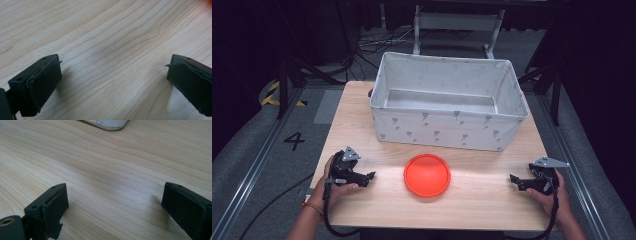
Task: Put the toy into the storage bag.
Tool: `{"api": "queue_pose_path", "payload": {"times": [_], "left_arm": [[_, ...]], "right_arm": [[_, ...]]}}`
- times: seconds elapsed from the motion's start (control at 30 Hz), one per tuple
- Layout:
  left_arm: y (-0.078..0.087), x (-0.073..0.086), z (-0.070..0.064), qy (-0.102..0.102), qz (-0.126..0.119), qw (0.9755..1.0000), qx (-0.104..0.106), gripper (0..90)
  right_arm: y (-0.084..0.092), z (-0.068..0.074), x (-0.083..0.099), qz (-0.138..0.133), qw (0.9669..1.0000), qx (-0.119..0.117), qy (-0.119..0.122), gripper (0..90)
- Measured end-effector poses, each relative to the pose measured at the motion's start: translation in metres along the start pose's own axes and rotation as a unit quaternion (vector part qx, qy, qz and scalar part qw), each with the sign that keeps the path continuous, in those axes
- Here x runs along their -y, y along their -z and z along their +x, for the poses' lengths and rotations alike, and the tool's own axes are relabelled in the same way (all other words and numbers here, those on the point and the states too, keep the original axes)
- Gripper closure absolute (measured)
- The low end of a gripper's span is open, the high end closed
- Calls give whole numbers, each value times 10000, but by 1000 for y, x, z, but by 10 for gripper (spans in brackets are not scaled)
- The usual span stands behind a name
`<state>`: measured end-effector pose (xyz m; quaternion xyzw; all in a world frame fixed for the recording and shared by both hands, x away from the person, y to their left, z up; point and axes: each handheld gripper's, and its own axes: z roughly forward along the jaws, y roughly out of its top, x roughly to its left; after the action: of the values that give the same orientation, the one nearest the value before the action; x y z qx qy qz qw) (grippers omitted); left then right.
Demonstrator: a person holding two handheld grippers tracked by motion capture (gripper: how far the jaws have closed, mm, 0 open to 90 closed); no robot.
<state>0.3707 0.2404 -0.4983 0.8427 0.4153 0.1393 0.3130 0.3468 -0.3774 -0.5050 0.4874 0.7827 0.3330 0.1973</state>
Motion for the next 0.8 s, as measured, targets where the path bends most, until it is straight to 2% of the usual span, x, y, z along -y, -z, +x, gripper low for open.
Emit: {"api": "queue_pose_path", "payload": {"times": [0.27, 0.3, 0.37, 0.43, 0.5, 0.57, 0.63, 0.77, 0.8], "left_arm": [[0, 0, 0, 5, 0, 10000, 1, 1], [0, 0, 0, 13, 4, 10000, 2, 1], [0, 0, 0, 8, -1, 10000, -8, 1], [0, 0, 0, -30, -34, 10000, -50, 1], [0, 0, 0, -33, -35, 10000, -59, 1], [0, 0, 0, -33, -36, 10000, -58, 1], [0, 0, 0, -32, -35, 10000, -58, 1], [0, 0, 0, -33, -35, 10000, -59, 1], [0, 0, 0, -33, -35, 10000, -59, 1]], "right_arm": [[0, 0, -1, 31, 10000, -11, 4, 78], [1, 0, -2, 82, 10000, -35, -13, 100], [3, 1, -6, 106, 9999, -77, 39, 249], [5, 5, -11, 55, 9997, -235, 37, 176], [8, 11, -21, 37, 9992, -353, 180, 220], [10, 19, -31, -38, 9982, -540, 272, 207], [10, 33, -43, -46, 9967, -677, 446, 204], [2, 63, -62, -35, 9909, -1100, 774, 202], [2, 63, -62, -35, 9909, -1100, 774, 202]]}}
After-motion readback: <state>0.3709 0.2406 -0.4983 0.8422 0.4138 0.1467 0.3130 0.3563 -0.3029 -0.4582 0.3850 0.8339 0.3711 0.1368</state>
